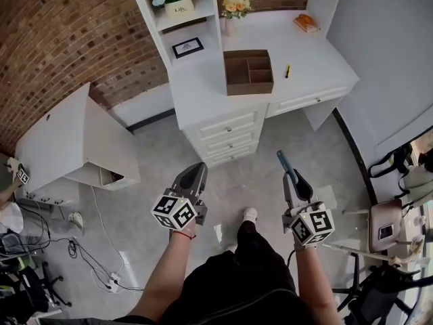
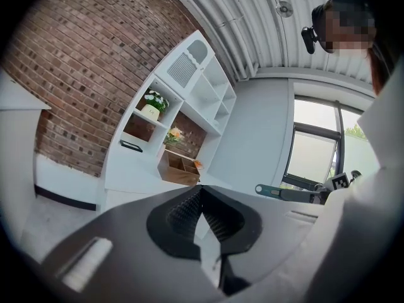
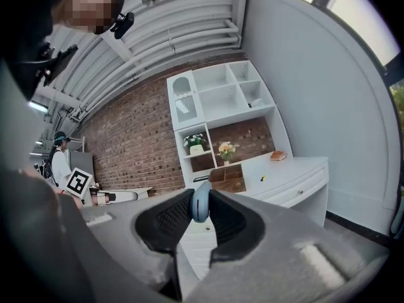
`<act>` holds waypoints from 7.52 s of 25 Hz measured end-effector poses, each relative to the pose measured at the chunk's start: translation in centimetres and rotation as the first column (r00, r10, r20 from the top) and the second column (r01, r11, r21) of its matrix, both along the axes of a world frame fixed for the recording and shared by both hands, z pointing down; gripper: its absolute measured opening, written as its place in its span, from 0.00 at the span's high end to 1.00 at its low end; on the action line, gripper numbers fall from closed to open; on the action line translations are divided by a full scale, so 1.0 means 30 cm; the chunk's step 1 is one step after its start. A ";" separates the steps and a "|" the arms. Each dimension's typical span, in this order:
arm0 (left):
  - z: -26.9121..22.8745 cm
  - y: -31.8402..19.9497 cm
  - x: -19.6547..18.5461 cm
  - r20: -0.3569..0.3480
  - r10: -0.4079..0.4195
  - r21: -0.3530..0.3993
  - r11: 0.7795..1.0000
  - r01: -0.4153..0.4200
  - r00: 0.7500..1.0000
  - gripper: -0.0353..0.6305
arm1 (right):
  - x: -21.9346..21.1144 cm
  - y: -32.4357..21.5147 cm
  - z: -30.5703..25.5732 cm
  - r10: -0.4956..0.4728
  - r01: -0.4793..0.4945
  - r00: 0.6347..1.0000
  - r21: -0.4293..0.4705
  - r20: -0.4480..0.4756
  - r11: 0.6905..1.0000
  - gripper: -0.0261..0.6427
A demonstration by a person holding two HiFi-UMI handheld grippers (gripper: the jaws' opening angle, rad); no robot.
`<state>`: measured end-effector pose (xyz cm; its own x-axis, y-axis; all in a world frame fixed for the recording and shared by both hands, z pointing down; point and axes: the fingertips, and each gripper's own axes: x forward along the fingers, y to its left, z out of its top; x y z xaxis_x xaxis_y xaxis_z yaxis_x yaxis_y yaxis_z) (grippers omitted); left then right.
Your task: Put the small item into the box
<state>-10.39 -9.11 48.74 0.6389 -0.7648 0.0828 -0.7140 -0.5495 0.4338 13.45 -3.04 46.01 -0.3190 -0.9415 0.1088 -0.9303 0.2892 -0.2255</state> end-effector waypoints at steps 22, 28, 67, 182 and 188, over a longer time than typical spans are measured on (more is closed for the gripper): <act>-0.004 -0.395 0.200 0.009 -0.053 -0.004 0.999 0.054 0.999 0.94 | 0.181 -0.452 0.017 -0.095 0.095 0.995 -0.010 -0.003 0.995 0.85; -0.002 -0.440 0.216 0.009 -0.065 -0.001 0.998 0.065 0.998 0.94 | 0.195 -0.506 0.021 -0.118 0.118 0.993 -0.014 -0.013 0.993 0.85; 0.068 -1.065 0.207 0.049 -0.071 -0.024 0.997 0.072 0.996 0.94 | 0.123 -1.155 0.177 -0.243 0.212 0.959 -0.205 -0.144 0.956 0.85; -0.177 -0.691 0.251 0.034 -0.066 0.139 0.988 0.061 0.997 0.94 | 0.138 -0.768 -0.105 -0.189 0.191 0.969 -0.004 -0.161 0.982 0.96; -0.184 -0.647 0.253 0.031 -0.069 0.146 0.987 0.063 0.997 0.94 | 0.127 -0.731 -0.124 -0.192 0.197 0.968 0.011 -0.161 0.980 0.96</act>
